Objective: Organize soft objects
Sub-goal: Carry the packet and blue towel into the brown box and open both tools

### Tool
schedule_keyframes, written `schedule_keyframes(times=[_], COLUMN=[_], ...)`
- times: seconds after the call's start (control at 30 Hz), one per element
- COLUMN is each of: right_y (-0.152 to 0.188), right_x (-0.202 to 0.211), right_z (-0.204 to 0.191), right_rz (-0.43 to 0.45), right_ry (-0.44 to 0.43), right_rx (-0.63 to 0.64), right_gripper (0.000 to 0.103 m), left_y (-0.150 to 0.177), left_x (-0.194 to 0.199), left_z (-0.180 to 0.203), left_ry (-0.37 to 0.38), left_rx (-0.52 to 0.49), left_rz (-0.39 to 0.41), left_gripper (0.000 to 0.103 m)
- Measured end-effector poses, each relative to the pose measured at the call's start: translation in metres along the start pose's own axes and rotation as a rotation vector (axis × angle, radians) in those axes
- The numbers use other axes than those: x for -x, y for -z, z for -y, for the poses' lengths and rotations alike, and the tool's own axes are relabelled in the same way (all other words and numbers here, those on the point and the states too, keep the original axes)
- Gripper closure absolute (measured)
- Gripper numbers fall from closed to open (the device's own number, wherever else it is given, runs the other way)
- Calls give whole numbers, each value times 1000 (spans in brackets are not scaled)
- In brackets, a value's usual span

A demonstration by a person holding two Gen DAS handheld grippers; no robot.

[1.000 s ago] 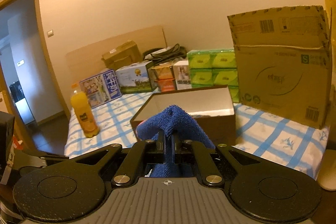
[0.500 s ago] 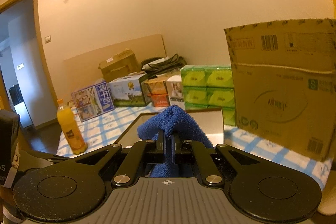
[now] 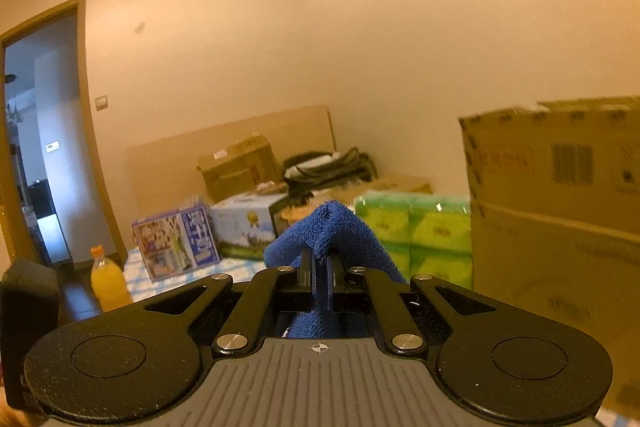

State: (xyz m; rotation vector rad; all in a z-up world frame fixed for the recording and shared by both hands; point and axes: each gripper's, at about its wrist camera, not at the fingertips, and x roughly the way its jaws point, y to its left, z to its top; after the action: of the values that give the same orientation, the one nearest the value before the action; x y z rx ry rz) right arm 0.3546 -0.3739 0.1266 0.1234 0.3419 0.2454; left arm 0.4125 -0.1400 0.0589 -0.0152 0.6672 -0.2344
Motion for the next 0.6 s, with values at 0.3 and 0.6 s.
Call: schedule_keyframes(times=[0.3, 0.6], right_y=[6, 59], right_x=[-78, -155], right_z=[29, 65], right_rz=[-58, -335], right_ry=[-17, 69], right_rx=[-10, -22], right_gripper=[98, 73], left_y=[-24, -10], left_x=[-57, -116], left_z=[-8, -18], left_ry=[-57, -90], left_rx=[20, 36], left_rz=[-31, -135], left_gripper=[84, 84])
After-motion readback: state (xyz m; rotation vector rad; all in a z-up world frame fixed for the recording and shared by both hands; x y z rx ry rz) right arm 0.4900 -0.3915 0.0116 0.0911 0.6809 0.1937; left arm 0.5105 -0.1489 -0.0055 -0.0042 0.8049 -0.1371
